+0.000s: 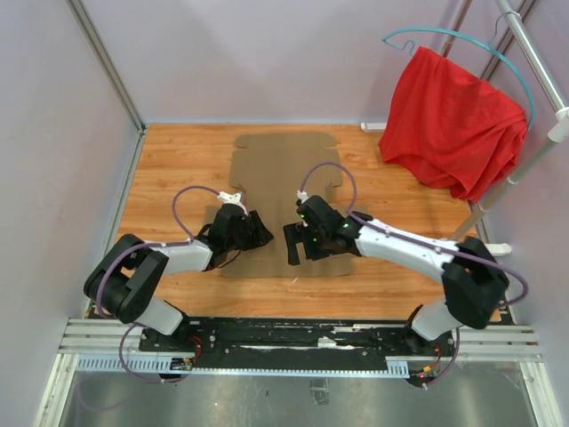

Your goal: Fold the paper box

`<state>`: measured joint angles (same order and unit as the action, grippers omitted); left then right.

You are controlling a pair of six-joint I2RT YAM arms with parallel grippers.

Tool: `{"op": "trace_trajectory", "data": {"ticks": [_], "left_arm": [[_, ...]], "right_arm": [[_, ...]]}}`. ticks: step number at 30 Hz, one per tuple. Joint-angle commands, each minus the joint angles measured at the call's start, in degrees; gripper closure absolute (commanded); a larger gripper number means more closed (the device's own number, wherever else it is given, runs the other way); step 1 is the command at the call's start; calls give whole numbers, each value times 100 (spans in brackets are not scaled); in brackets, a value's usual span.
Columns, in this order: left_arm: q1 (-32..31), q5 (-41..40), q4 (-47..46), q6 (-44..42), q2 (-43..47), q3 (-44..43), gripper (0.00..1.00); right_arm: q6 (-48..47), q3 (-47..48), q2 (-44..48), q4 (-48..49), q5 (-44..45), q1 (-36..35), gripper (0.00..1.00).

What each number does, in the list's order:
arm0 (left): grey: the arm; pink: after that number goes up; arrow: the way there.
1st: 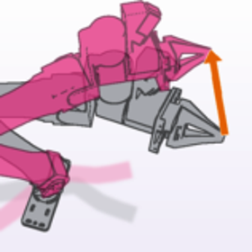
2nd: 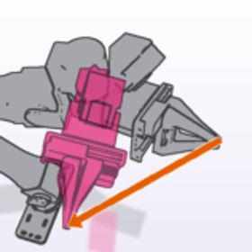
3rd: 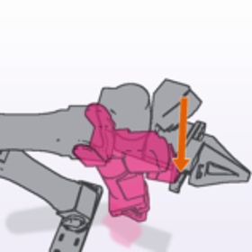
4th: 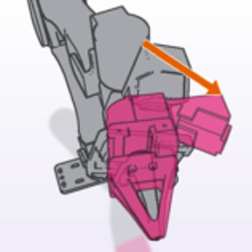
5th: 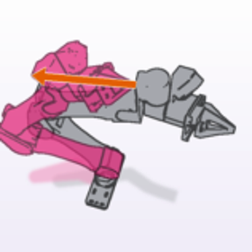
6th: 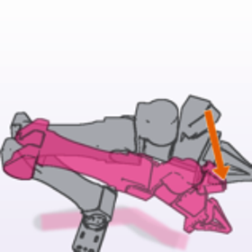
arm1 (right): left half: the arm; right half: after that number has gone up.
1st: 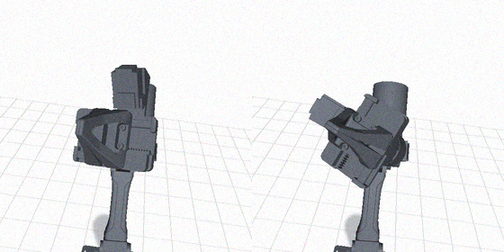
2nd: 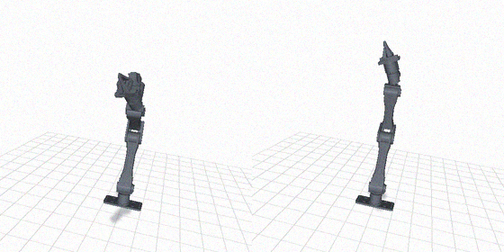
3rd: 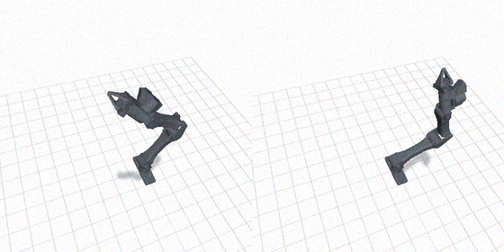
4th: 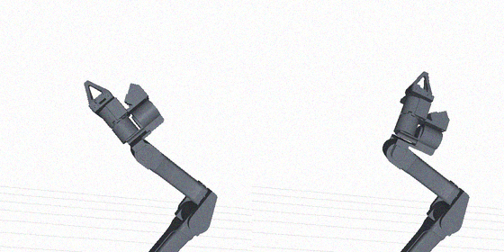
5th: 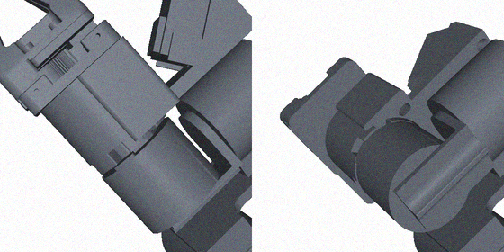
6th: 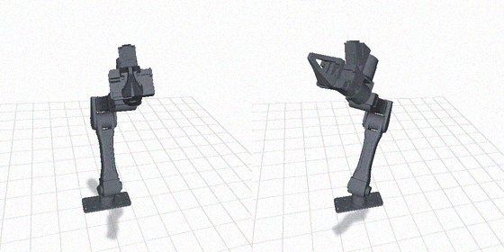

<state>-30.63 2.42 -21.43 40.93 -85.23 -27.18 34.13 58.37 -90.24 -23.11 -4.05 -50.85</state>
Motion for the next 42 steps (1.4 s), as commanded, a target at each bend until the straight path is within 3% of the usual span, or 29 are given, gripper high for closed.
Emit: {"op": "trace_trajectory", "data": {"ticks": [1, 9, 23, 26, 31, 36, 42], "left_arm": [[-74, -158, 1361, -275, -124, -45, 47], [-72, -210, 1457, -233, 14, -98, 47], [-74, -240, 1495, -215, 106, -51, 46], [-74, -232, 1476, -217, 65, -51, 47], [-74, -239, 1502, -223, 77, -58, 47], [-74, -347, 1722, -292, 210, -130, 46], [-74, -584, 2571, -365, 1086, -324, 42]], "right_arm": [[368, -327, 1035, -850, 1209, 28, 4], [774, -2016, 2336, -592, 567, 1012, 4], [761, -2237, 1650, 237, 123, 1070, 12], [738, -2113, 1386, 319, 75, 1072, 21], [700, -1947, 1206, 254, 219, 1075, 58], [674, -1793, 1234, -59, 574, 1061, 81], [681, -1581, 1320, -578, 1238, 937, 89]]}}
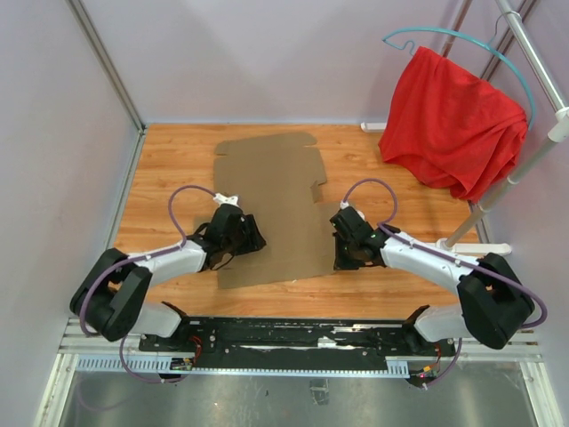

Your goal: Fold the paper box

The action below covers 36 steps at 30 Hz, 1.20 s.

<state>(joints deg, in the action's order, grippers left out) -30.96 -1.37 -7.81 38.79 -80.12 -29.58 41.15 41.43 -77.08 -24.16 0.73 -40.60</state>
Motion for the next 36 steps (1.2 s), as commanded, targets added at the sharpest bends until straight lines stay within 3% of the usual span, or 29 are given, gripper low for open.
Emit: {"op": "trace_trajectory", "data": {"ticks": [1, 9, 13, 22, 28, 36], "left_arm": [[-42, -261, 1400, -158, 821, -120, 41], [-42, -505, 2620, 145, 3027, 77, 35], [-42, -396, 2963, 406, 3594, 414, 35], [-42, -248, 3026, 612, 3343, 640, 36], [-42, -440, 3011, 668, 3444, 680, 36], [-42, -683, 2706, 525, 2920, 580, 36]], "right_arm": [[-15, 136, 41, -517, 828, -110, 90], [265, 132, 737, -784, 1224, -167, 99], [549, 177, 1126, -1032, 1416, -176, 99], [1116, 7, 1423, -1060, 1443, -176, 99], [1003, 19, 1213, -800, 1218, -176, 99], [793, 2, 1163, -708, 987, -176, 99]]}}
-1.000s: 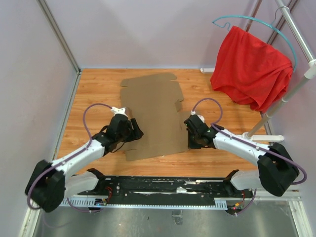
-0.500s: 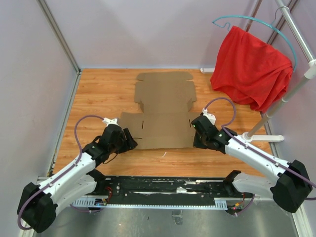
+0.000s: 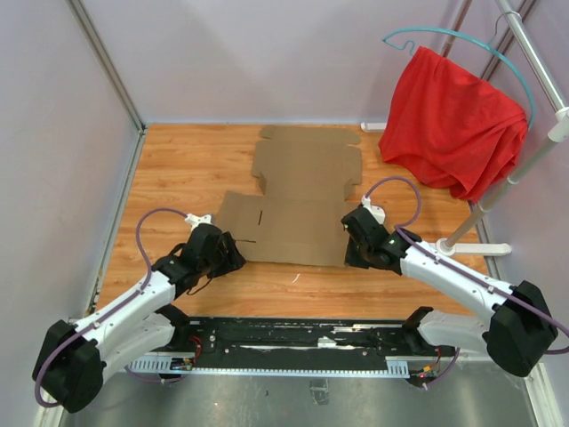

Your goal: Fold the paper box

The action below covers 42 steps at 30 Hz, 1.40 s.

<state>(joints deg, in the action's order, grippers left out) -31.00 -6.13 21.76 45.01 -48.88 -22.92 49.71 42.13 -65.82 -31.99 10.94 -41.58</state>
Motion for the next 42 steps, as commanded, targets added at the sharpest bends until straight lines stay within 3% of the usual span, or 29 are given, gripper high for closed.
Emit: {"op": "trace_trajectory", "data": {"ticks": [1, 11, 21, 29, 42], "left_arm": [[-33, -245, -265, -113, -266, -103, 36], [-37, -570, -462, -158, -276, -115, 37], [-37, -64, -1100, -156, -79, -23, 39], [-37, 71, -1202, -257, -459, -140, 41], [-37, 329, -1363, -222, -349, -190, 43]], "right_arm": [[-78, -98, 80, 72, -51, -78, 99], [-300, -160, 344, -129, -132, -76, 99], [-365, -285, 677, -246, -216, -78, 99], [-474, -291, 653, -219, -358, -77, 99], [-567, -352, 432, -34, -529, -102, 99]]}}
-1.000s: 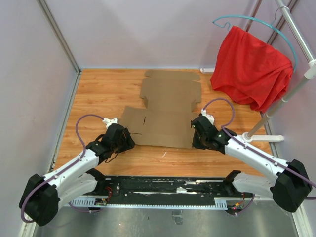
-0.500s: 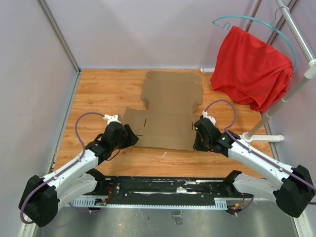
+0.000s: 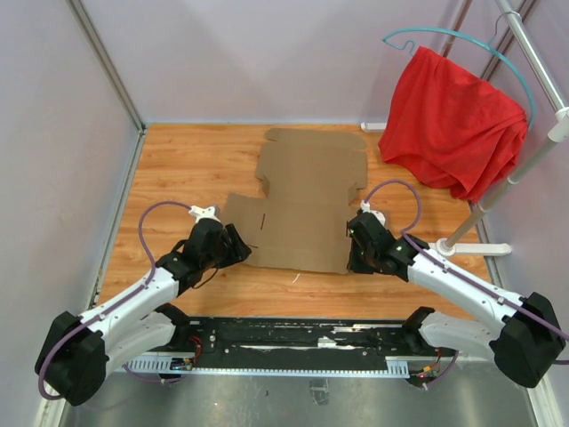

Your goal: Fold the paper box

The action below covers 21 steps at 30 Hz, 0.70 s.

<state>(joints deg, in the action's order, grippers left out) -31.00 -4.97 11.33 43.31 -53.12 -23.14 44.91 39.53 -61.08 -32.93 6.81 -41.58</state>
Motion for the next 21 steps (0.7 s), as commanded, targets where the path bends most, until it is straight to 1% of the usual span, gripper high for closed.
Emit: {"op": "trace_trajectory", "data": {"ticks": [1, 7, 12, 17, 21], "left_arm": [[-39, 268, -365, -36, 62, -159, 43], [-46, 612, -678, 56, -49, -103, 44], [-114, 938, -1225, 315, -220, 121, 46], [-276, 951, -1564, 384, -548, 184, 46], [-403, 846, -1657, 389, -761, 95, 47]], "right_arm": [[-94, -82, -61, 73, -126, -116, 99], [-169, -69, -225, 166, -216, -150, 99], [-196, -55, -456, 304, -284, -205, 99], [-235, -35, -676, 382, -287, -256, 99], [-300, 18, -780, 368, -229, -300, 99]]}}
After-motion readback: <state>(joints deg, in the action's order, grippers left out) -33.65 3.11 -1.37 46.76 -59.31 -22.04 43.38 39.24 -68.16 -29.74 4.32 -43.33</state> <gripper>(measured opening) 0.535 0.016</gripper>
